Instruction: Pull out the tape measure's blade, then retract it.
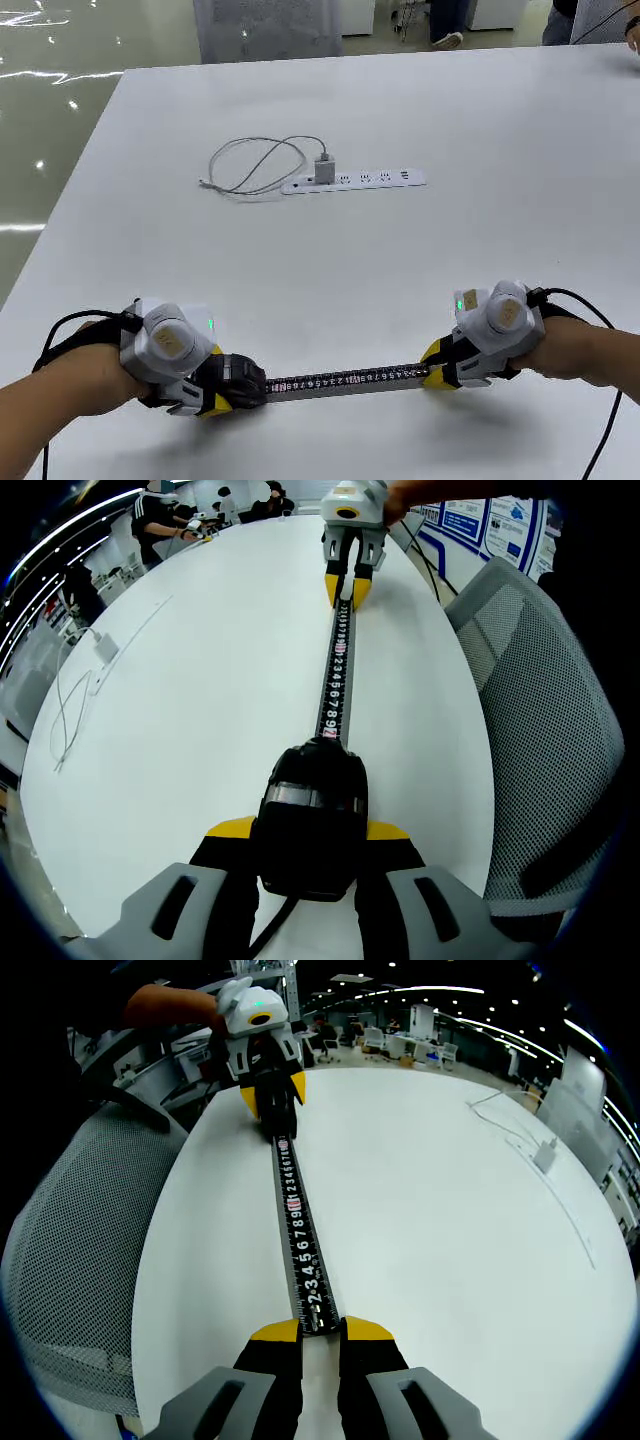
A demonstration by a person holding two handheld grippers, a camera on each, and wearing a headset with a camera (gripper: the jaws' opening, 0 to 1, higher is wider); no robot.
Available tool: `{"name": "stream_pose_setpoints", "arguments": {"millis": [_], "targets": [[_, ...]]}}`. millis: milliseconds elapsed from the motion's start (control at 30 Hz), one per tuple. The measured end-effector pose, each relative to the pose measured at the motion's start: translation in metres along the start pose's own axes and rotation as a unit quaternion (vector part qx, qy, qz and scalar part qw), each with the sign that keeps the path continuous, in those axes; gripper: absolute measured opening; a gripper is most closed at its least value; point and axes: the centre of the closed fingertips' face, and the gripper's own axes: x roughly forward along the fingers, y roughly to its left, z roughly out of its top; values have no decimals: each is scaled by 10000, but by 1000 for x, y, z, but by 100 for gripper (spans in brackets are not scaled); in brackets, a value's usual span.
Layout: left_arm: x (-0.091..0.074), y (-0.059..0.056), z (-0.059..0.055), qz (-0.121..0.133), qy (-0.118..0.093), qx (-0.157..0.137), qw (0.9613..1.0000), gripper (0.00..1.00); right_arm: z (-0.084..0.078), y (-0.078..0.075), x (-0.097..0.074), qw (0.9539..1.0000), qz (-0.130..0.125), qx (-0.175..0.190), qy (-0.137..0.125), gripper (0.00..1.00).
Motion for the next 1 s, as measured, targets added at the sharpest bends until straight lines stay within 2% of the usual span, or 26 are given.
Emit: {"name": "stream_pose_setpoints", "arguments": {"millis": [1000], "targets": [[0,0,0,8,11,-3,10000,32,-8,-2,-6,9999,-44,90,-2,8]]}}
